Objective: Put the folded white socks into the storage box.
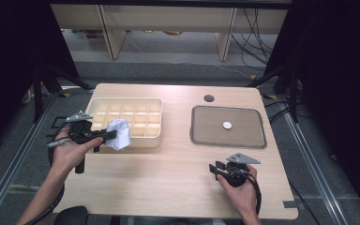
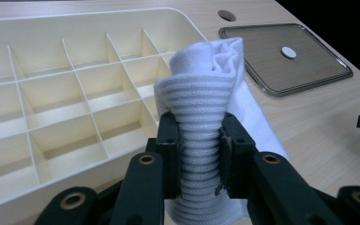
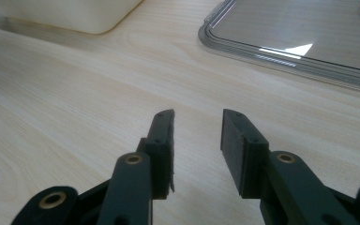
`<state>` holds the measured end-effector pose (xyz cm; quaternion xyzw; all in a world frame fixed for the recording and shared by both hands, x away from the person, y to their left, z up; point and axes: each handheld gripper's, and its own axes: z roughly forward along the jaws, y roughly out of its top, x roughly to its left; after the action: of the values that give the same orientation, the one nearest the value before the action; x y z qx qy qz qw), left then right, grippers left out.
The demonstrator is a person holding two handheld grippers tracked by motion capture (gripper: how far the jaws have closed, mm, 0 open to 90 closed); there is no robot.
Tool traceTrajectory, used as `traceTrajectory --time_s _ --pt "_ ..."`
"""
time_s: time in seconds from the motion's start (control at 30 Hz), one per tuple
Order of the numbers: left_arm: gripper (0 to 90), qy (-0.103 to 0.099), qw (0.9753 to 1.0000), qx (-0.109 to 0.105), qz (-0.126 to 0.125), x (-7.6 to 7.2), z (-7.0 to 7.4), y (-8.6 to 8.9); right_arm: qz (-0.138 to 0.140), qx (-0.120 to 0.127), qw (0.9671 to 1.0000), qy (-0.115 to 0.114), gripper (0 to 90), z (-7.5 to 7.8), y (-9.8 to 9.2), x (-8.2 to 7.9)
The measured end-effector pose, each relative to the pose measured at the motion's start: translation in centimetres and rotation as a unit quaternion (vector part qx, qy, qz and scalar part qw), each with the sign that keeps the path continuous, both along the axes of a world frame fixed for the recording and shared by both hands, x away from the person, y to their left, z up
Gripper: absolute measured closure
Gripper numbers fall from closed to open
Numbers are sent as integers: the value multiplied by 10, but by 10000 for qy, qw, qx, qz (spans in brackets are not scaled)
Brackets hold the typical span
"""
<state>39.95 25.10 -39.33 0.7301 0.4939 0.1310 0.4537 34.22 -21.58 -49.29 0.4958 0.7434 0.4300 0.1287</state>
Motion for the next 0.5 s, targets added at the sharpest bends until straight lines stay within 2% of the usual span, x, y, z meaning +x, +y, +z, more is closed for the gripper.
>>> traceTrajectory --time_s 0.03,0.1,0.13,0.2,0.23,0.3,0.33,0.37,0.5 --pt "728 13 9999 108 -53 1 1 3 -3 7 10000 16 653 0 0 0" --pt "728 -24 10000 20 65 3 1 4 -10 -5 10000 21 653 1 0 0" --pt "727 -32 10000 8 87 3 2 4 68 -114 9999 -99 653 0 -2 2" --pt "727 -37 9999 24 95 6 2 7 67 -98 9999 -94 652 0 -2 2" --pt "727 -34 9999 113 93 6 3 9 64 -111 9999 -94 651 0 -2 2" --pt "728 -62 9998 63 180 8 4 10 -15 -25 10000 15 650 0 -1 0" --pt "728 -87 9998 46 200 9 5 12 -25 -85 10000 18 649 1 -2 0" --pt "727 -108 9997 74 223 10 6 13 28 -150 9999 -73 648 0 -3 1" --pt "728 -150 9994 72 309 14 9 19 37 -130 9999 -91 646 -1 -3 2"
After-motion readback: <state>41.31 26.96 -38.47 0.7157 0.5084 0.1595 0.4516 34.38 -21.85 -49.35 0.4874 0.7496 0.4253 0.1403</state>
